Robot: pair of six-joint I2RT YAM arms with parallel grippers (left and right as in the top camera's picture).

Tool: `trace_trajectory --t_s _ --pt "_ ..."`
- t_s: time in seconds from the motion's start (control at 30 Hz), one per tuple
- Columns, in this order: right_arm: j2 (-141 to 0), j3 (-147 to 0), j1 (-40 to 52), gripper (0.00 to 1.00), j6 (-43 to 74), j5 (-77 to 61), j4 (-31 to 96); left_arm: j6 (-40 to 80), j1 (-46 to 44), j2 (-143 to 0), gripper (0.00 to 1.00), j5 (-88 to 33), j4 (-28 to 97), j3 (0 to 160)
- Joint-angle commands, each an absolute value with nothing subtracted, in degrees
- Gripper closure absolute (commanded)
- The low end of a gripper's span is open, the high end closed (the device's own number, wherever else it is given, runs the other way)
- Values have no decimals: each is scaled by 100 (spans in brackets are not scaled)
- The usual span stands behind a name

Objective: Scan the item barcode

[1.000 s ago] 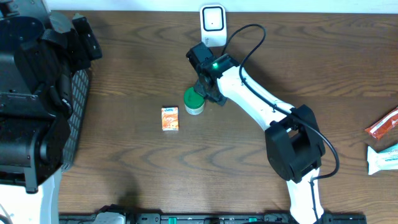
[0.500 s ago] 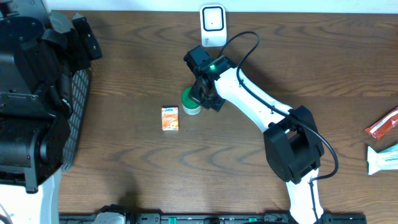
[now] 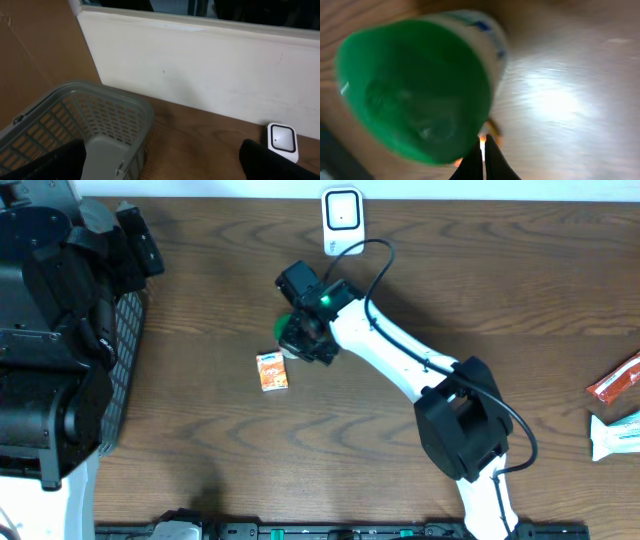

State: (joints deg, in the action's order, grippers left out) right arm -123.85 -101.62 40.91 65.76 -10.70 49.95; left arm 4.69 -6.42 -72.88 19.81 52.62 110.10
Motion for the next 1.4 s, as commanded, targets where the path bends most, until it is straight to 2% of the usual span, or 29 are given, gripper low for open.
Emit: trace_trajectory --t_s 0.0,0.23,0.6,0.67,0.7,0.73,0.77,0.83,0.9,0.97,1.1,1.2,1.37 --pt "-12392 -10232 4215 98 6252 -1028 4641 517 -617 -7266 2 2001 5266 10993" --pt "-12392 -10232 4270 94 6141 -440 4029 519 -617 -7266 2 2001 5264 10993" --pt "-12390 -10235 4287 87 4816 -860 2884 519 -617 -7266 2 2001 5264 10993" --pt "-12357 -10235 4287 80 4748 -1063 2805 517 -617 -7266 2 2001 5264 10993" --pt "-12335 -10235 4285 73 4748 -1111 2810 517 -617 -7266 2 2001 5264 10993" --pt "-12304 -10237 4285 62 4746 -1135 2838 517 -617 -7266 2 2001 5266 10993" --pt "-12202 -10272 4285 37 4458 -1173 2974 517 -617 -7266 2 2001 5266 10993" --pt "-12112 -10392 4292 17 4036 -1116 3275 519 -617 -7266 2 2001 5266 10993" --pt "-12042 -10683 4298 5 3616 -840 3883 517 -617 -7266 2 2001 5264 10993" --pt "-12031 -11128 4307 1 3094 -554 4589 519 -617 -7266 2 2001 5264 10993" --pt "-12031 -11948 4296 1 1837 -482 5870 519 -617 -7266 2 2001 5266 10993" --pt "-12031 -12230 4283 1 1776 -458 6418 519 -617 -7266 2 2001 5266 10993" --pt "-12040 -12145 4278 1 1750 -237 6536 519 -617 -7266 2 2001 5264 10993"
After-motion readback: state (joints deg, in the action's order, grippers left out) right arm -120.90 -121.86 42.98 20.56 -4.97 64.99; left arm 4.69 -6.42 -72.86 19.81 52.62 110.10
